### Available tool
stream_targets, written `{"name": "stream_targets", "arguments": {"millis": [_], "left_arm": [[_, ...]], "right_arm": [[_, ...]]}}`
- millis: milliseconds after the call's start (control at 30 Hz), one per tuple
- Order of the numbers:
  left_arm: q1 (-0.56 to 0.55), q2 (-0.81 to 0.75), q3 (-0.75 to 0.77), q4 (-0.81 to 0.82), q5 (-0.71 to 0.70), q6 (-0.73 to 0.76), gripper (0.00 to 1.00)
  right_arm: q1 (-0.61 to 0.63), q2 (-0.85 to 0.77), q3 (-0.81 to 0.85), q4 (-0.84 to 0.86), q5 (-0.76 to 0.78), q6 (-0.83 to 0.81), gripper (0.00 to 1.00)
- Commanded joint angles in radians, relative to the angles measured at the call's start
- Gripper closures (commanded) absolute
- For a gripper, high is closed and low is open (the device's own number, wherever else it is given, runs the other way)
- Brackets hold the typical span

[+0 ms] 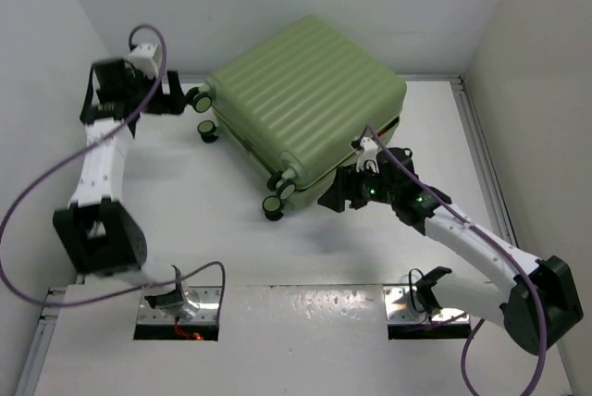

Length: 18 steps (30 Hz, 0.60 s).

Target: Pack the luggage

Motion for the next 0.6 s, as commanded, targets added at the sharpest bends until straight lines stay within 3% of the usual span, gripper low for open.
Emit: {"name": "stream_targets", "arguments": {"millis": [0, 133, 167, 267, 333, 567], "left_arm": [[0.03, 0.231, 0.303, -0.16, 0.27, 0.284, 0.12], [0.039, 0.489, 0.638, -0.403, 0.335, 0.486, 0.11], [0.025, 0.542, 0.804, -0.537, 0.335, 0.584, 0.11], [0.016, 0.731, 1.066, -0.699, 0.358, 0.663, 0.1], [0.016, 0.788, 1.117, -0.716, 0.358, 0.691, 0.08], [-0.009, 0.738, 0.998, -0.698, 0.484, 0.783, 0.08]], "right_arm": [[0.008, -0.045, -0.012, 0.021, -0.041, -0.099, 0.29], [-0.003, -0.078, -0.018, -0.038, -0.054, -0.173, 0.28], [-0.008, -0.079, -0.017, -0.047, -0.052, -0.184, 0.26], [-0.02, -0.114, -0.034, -0.087, -0.046, -0.216, 0.26], [-0.025, -0.121, -0.035, -0.098, -0.043, -0.231, 0.25], [-0.035, -0.153, -0.054, -0.15, -0.031, -0.28, 0.25]]}}
